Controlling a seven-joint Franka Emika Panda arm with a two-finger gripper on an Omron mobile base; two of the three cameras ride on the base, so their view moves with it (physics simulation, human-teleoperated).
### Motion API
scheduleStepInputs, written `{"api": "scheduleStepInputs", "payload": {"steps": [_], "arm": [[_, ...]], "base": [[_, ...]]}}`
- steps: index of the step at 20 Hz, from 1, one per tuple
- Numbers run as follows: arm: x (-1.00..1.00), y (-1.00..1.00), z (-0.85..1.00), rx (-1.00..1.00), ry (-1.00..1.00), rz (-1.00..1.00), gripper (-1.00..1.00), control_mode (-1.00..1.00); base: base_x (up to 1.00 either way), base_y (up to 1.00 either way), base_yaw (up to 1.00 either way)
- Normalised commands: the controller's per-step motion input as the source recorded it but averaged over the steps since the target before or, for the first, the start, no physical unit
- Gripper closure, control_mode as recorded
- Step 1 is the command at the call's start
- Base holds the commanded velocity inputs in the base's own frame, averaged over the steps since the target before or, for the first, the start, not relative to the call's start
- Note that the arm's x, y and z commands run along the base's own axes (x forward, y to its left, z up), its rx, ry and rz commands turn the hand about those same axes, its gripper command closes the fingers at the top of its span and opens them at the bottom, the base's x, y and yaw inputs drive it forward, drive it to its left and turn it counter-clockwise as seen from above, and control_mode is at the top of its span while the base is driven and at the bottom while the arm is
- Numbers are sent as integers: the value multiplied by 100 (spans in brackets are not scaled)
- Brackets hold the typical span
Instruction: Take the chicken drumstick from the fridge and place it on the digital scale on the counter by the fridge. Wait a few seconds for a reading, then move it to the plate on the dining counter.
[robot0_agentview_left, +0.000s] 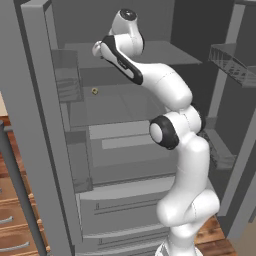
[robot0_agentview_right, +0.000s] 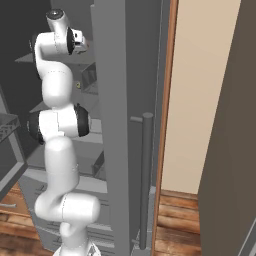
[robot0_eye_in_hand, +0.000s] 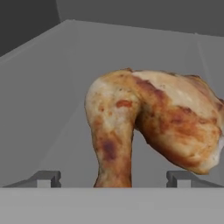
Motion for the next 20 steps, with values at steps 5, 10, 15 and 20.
{"api": "scheduleStepInputs", "payload": {"steps": [5,10,15,20], "arm": [[6,6,-33,-3,1,0,-100,-100],[0,0,-11,0,9,0,-100,-100],[0,1,-20,0,8,0,-100,-100],[0,0,-24,0,5,0,100,-100]], "base": [[0,0,0],[0,0,0],[0,0,0],[0,0,0]]}}
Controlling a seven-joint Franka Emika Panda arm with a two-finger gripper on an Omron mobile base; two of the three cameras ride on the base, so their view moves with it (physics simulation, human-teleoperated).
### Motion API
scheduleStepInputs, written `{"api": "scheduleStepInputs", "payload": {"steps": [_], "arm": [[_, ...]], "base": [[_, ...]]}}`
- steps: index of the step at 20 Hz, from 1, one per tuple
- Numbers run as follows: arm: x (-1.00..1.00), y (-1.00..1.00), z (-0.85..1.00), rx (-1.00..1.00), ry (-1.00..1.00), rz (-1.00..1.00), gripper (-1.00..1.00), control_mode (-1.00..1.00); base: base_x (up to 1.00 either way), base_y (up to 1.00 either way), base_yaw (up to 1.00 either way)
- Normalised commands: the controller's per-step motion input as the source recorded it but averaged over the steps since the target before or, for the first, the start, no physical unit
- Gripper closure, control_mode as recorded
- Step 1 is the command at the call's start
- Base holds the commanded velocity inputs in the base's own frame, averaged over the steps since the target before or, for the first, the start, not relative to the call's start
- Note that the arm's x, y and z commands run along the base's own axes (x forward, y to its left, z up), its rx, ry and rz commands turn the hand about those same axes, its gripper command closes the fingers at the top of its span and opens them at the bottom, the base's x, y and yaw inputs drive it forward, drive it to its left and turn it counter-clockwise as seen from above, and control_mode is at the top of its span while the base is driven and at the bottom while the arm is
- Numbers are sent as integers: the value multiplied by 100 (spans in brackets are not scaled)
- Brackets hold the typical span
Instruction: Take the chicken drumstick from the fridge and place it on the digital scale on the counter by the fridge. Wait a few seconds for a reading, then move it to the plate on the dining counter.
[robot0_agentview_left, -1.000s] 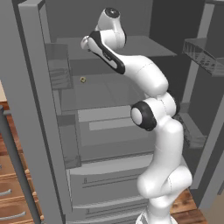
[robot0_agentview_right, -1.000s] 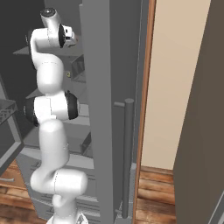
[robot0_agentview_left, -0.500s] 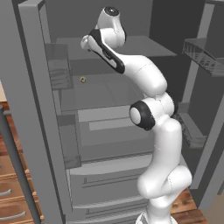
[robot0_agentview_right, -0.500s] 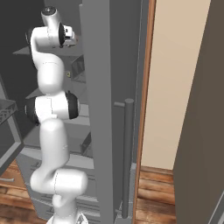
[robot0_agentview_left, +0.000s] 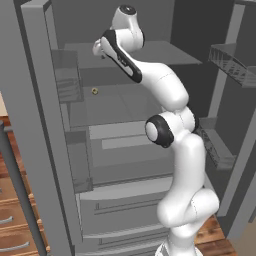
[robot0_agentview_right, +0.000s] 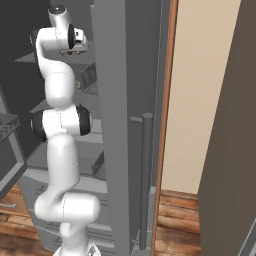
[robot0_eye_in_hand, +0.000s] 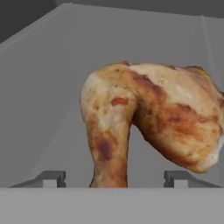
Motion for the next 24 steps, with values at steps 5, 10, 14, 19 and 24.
{"api": "scheduleStepInputs", "payload": {"steps": [5,10,14,19,24], "arm": [[0,0,-18,0,3,0,100,-100],[0,0,-17,0,0,0,100,-100],[0,0,-17,0,0,0,100,-100],[-38,-11,-14,0,-4,0,100,-100],[-75,-36,-21,4,-11,0,100,-100]], "base": [[0,0,0],[0,0,0],[0,0,0],[0,0,0],[0,0,0]]}}
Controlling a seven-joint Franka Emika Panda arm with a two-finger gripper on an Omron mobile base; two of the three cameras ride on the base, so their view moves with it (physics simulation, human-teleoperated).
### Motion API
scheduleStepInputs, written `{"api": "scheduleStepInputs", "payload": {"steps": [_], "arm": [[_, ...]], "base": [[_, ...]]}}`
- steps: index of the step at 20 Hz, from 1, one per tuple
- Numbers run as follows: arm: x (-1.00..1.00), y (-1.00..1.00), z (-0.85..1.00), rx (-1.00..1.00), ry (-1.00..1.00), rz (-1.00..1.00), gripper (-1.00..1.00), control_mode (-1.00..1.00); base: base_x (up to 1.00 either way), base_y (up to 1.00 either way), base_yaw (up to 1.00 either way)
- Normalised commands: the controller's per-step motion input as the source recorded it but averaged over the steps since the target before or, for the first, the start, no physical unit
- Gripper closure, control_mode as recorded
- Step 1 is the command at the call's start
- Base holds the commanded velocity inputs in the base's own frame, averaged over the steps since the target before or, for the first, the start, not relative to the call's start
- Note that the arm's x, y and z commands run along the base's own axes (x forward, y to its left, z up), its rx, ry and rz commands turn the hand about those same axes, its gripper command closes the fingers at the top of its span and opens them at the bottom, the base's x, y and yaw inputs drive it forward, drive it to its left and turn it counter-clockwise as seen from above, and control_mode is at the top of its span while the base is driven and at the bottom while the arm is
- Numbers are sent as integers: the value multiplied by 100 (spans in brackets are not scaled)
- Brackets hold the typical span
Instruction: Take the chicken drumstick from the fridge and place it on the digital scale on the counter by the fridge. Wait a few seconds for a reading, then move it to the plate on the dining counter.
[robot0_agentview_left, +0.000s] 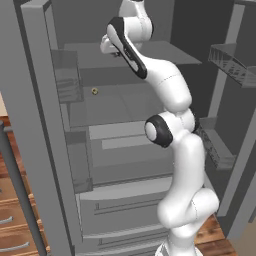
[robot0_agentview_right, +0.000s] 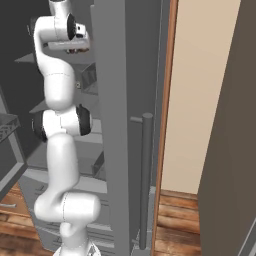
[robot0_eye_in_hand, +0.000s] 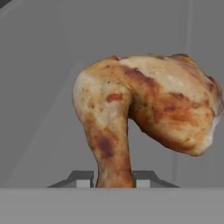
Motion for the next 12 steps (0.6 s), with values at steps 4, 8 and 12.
{"api": "scheduleStepInputs", "payload": {"steps": [4,8,12], "arm": [[-70,-27,-40,6,-13,0,100,-100],[-56,-12,-56,6,-12,0,100,-100],[-52,-6,-61,7,-14,0,100,-100]], "base": [[0,0,0],[0,0,0],[0,0,0]]}}
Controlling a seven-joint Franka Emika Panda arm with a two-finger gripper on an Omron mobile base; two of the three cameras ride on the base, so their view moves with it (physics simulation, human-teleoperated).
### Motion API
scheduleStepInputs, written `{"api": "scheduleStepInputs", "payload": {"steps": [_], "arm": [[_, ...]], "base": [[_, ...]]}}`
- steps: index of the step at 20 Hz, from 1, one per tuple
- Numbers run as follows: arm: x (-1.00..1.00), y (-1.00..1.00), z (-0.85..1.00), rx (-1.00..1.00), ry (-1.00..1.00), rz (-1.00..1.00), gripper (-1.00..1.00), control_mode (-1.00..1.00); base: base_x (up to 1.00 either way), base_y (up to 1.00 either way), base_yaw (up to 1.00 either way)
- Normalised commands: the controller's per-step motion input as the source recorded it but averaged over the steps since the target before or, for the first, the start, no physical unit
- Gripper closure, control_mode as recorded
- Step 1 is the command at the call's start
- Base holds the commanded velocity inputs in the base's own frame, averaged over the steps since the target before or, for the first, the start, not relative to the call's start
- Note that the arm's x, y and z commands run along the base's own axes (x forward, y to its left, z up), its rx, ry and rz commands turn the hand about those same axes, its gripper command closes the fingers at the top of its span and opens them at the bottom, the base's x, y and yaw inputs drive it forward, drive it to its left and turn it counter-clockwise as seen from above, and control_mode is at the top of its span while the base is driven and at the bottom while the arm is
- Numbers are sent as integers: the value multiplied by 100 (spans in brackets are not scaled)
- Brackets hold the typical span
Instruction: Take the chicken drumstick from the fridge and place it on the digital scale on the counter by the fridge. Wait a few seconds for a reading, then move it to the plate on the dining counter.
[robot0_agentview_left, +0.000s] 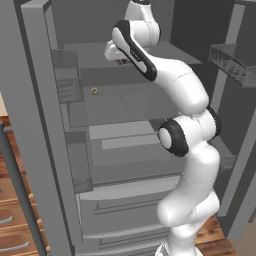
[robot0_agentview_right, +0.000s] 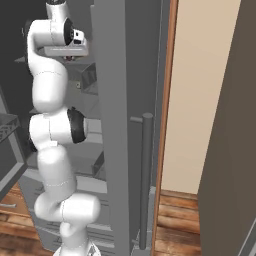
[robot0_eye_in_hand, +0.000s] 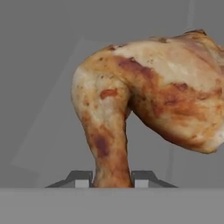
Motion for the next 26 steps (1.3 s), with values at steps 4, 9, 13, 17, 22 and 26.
{"api": "scheduleStepInputs", "payload": {"steps": [4,9,13,17,22,26], "arm": [[-40,-2,-72,8,-13,0,100,-100],[-60,-11,-36,9,-14,0,100,-100],[-99,-33,18,4,-3,0,100,-100],[-100,-31,46,0,0,0,100,-100],[-100,-27,47,0,4,0,100,-100],[-94,-11,54,-2,29,0,100,-100]], "base": [[0,0,0],[0,0,0],[0,0,0],[0,0,0],[0,0,0],[0,0,0]]}}
